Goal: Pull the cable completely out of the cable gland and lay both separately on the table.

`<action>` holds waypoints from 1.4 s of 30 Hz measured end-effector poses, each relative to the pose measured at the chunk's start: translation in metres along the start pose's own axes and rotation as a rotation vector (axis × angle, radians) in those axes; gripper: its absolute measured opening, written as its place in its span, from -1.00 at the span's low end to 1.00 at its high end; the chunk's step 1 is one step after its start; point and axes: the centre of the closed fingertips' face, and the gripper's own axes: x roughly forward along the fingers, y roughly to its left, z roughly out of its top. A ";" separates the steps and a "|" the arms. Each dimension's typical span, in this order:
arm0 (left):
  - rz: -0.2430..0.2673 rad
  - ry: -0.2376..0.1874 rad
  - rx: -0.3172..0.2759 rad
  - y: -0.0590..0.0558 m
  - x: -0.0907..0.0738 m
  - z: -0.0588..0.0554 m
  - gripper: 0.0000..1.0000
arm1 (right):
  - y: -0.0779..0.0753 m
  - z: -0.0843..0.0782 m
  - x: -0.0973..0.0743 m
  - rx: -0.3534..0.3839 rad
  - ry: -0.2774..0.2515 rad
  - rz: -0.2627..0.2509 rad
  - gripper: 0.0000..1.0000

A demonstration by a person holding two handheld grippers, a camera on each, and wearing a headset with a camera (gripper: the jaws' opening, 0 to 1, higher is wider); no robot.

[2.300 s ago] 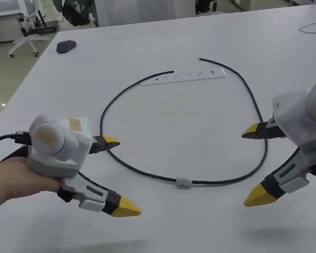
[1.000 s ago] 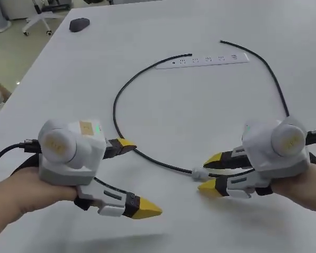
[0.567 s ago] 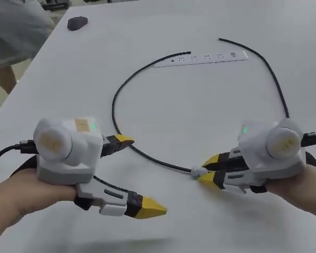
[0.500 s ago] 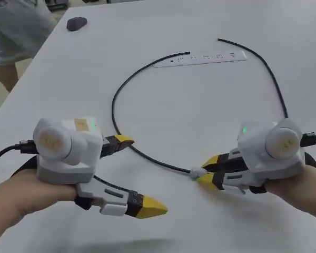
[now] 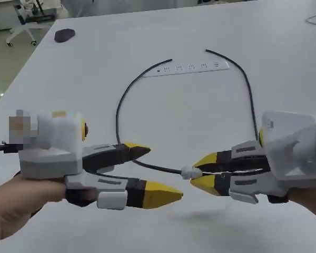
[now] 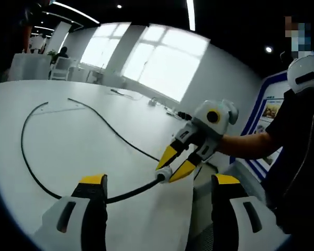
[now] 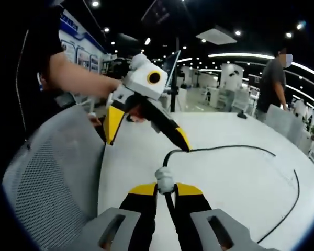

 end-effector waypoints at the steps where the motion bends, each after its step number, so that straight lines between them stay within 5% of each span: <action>1: -0.023 -0.009 -0.010 -0.005 0.001 0.002 0.51 | 0.005 0.004 -0.003 -0.011 0.001 0.005 -0.86; 5: -0.086 -0.022 -0.001 -0.021 0.007 0.005 0.29 | 0.020 0.012 -0.010 -0.057 0.007 0.022 -0.86; 9: -0.175 0.071 -0.007 -0.041 0.013 -0.015 -0.07 | 0.028 0.024 -0.015 -0.071 -0.023 0.020 -0.86; 19: -0.219 0.090 -0.018 -0.048 0.015 -0.017 -0.61 | 0.036 0.024 -0.016 -0.102 -0.009 0.034 -0.86; 42: -0.263 0.099 0.005 -0.046 0.019 -0.019 -0.69 | 0.032 0.018 -0.017 -0.086 0.024 0.066 -0.86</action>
